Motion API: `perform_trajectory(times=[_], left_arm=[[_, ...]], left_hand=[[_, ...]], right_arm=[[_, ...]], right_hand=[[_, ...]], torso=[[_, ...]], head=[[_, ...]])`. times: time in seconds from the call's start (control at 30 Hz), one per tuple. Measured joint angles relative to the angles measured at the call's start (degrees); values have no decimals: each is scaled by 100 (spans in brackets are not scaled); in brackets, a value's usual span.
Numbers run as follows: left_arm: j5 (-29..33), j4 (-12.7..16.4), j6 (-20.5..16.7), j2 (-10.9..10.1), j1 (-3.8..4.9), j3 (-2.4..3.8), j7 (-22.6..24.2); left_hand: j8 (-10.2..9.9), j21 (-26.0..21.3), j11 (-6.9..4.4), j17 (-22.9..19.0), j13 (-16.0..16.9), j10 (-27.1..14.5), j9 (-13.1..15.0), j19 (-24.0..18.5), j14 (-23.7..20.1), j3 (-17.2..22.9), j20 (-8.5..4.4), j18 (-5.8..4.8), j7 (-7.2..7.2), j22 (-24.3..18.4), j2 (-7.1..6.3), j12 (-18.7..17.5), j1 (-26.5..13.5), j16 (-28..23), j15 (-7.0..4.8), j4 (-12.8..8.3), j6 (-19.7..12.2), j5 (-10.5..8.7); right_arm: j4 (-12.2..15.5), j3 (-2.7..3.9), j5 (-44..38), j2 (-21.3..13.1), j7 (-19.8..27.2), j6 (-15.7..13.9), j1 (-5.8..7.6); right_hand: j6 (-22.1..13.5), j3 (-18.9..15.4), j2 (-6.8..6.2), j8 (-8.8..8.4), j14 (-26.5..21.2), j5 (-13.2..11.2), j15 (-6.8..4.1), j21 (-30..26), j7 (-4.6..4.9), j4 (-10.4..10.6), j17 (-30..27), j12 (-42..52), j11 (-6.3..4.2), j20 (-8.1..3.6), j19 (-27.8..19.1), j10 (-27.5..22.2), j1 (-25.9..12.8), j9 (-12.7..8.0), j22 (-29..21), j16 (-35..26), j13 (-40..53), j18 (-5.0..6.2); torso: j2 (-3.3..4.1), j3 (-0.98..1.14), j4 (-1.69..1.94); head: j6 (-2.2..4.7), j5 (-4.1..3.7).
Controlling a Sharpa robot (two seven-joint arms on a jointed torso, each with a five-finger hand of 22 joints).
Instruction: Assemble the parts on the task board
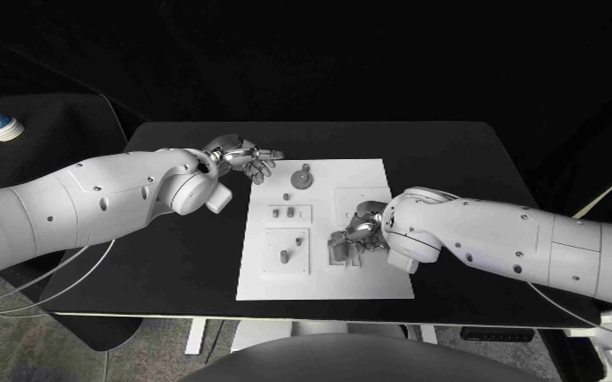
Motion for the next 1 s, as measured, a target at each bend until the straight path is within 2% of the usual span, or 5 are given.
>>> perform_trajectory(times=[0.2, 0.53, 1.0], left_arm=[[0, 13, 1, -12, 2, 0, -2], [1, 21, 1, -15, 14, 0, -6], [2, 15, 5, -12, 17, 0, -12]], left_hand=[[0, 0, 0, 0, 0, 0, 0, 0, 0, 0, 0, 0, 0, 0, 0, 0, 0, 0, 0, 0, 0, 0], [0, 0, 0, -1, 0, 0, 0, 0, 0, 0, 0, -1, 0, 0, 0, 0, 0, 0, 0, 0, 0, 0], [0, 0, 0, 3, 0, 0, 1, 0, 0, 0, 0, -2, 0, 0, 0, 0, 0, 0, 0, 0, 0, 0]], right_arm=[[-106, -35, 1, 77, -2, 22, -2], [-241, -49, 19, 158, -2, 108, 2], [-220, -43, 19, 169, -1, 235, -2]], right_hand=[[0, 24, -23, 0, 0, 0, 1, 0, -1, 24, 0, 0, 0, 2, 0, 0, -24, 0, 0, 0, 0, 0], [0, 40, -42, 10, -1, -1, 1, 0, -2, 40, -5, 0, 20, 12, 9, -20, -109, 3, 1, 0, -7, 0], [7, 57, -47, 13, 0, -17, 1, 0, -9, 56, -4, 0, 20, 14, 10, -20, -163, -1, 4, 0, -14, 0]], torso=[[-1, -8, 5], [0, -10, 4], [5, 3, -4]], head=[[-53, 16], [-76, 36], [-93, 44]])
